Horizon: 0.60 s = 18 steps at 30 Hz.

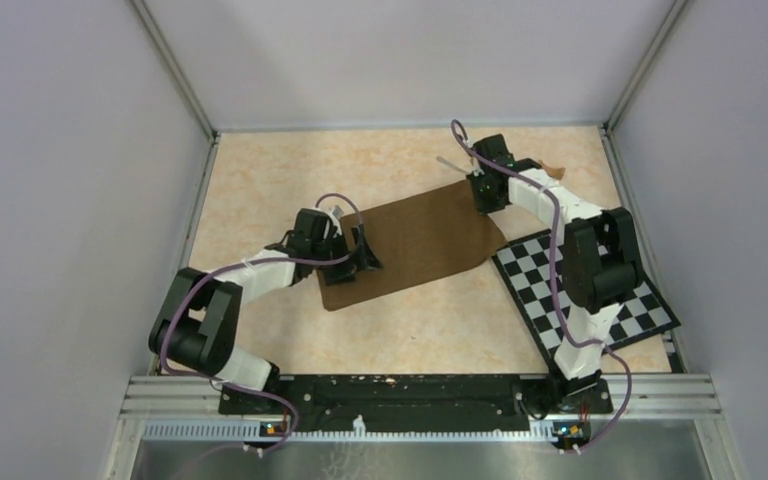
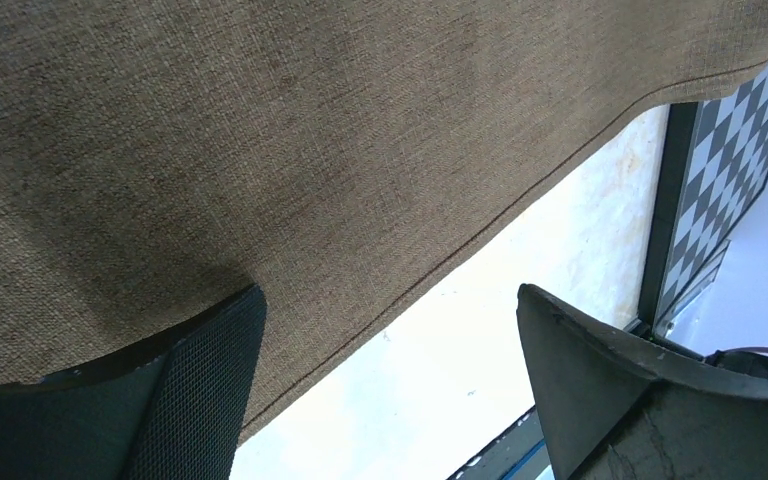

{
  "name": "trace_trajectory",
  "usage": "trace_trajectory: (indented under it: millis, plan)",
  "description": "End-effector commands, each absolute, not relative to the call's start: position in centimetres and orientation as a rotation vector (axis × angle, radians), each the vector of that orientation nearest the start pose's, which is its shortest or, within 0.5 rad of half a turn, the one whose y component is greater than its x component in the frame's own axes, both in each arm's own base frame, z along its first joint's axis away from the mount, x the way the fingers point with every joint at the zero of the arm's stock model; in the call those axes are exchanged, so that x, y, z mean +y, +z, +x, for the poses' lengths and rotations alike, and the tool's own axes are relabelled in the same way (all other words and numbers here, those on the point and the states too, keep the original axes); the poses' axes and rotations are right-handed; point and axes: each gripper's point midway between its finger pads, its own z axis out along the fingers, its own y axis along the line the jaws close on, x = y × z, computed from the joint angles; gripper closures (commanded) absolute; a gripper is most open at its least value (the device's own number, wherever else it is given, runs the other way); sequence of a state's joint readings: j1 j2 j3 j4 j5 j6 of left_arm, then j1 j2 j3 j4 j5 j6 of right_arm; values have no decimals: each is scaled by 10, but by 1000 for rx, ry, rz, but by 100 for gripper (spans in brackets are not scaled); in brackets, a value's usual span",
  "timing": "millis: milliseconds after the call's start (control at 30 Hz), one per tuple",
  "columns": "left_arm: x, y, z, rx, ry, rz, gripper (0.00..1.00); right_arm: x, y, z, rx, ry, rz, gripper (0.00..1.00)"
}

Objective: Fold the napkin into a case and place the utensils inside
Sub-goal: Pick up the rectangle-folded napkin from the center of the board, then fold the rectangle-folded napkin at the center of the board.

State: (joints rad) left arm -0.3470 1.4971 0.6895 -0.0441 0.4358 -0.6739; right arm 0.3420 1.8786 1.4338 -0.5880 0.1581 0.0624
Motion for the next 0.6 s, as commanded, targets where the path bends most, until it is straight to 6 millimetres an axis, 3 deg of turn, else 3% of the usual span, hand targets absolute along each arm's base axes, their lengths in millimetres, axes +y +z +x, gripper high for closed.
trace_trajectory:
  millis: [0, 100, 233, 400, 500, 567]
  plan:
    - [-210, 92, 301, 2431, -965, -186, 1, 154, 132, 424, 2426, 79, -409, 100]
    - [-190, 117, 306, 2380, -891, -204, 1, 194, 144, 412, 2385, 140, -516, 100]
    - [-140, 158, 308, 2246, -858, -303, 1, 273, 147, 380, 2387, 342, -664, 100]
    - [-74, 193, 305, 2114, -701, -397, 1, 381, 134, 333, 2450, 712, -746, 100]
    - [-62, 206, 299, 2096, -639, -407, 1, 429, 127, 311, 2471, 934, -739, 100]
    - [-61, 209, 295, 2085, -644, -409, 1, 446, 121, 307, 2487, 1003, -721, 100]
